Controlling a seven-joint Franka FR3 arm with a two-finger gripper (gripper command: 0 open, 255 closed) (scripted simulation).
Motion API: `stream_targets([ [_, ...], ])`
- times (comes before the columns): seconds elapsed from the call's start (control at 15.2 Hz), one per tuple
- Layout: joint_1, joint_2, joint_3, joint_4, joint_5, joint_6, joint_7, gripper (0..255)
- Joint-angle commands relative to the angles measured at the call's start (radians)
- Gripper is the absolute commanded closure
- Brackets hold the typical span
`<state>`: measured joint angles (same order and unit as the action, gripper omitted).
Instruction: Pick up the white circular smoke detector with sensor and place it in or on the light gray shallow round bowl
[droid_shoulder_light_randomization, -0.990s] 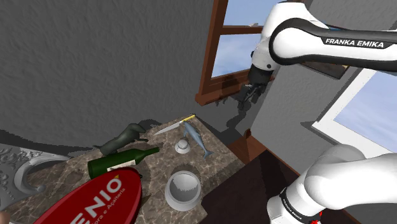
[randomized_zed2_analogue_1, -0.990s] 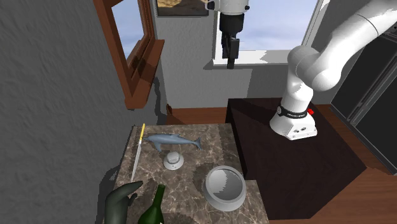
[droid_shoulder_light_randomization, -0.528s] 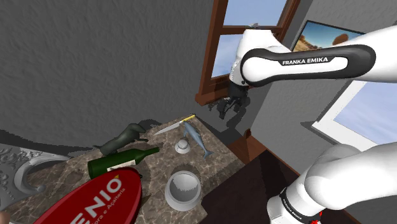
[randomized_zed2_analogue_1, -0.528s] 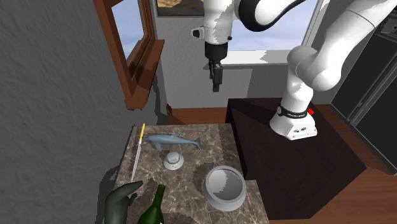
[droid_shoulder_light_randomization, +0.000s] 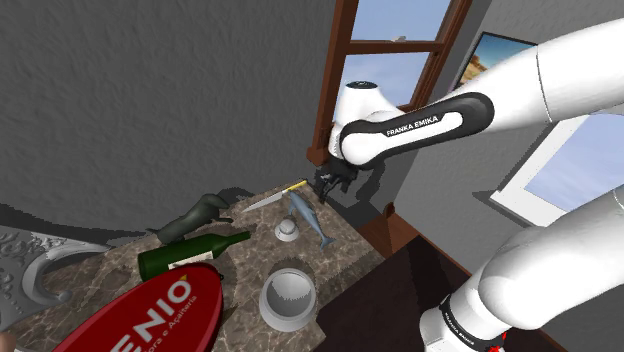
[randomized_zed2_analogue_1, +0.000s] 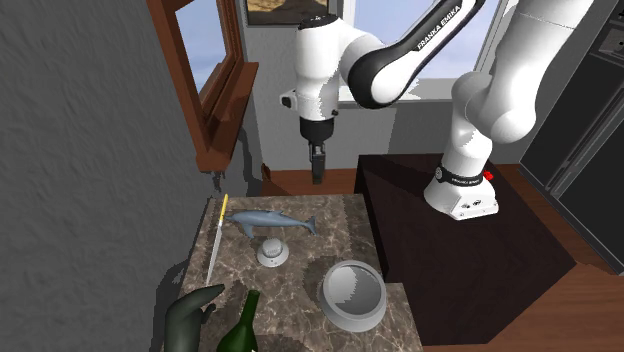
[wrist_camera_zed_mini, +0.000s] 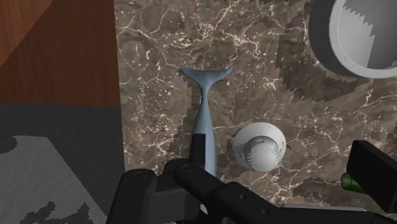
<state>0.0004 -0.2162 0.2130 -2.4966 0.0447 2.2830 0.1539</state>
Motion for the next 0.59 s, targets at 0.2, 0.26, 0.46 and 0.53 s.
stream_targets([
  [0.2, -0.003, 0.204, 0.031, 0.067, -0.078, 0.135, 0.094, 0],
  [0.26, -0.002, 0.246, 0.034, 0.085, -0.099, 0.157, 0.116, 0],
  [0.46, 0.011, 0.373, 0.030, 0.146, -0.168, 0.216, 0.184, 0],
  [0.53, 0.018, 0.415, 0.026, 0.169, -0.191, 0.232, 0.206, 0],
])
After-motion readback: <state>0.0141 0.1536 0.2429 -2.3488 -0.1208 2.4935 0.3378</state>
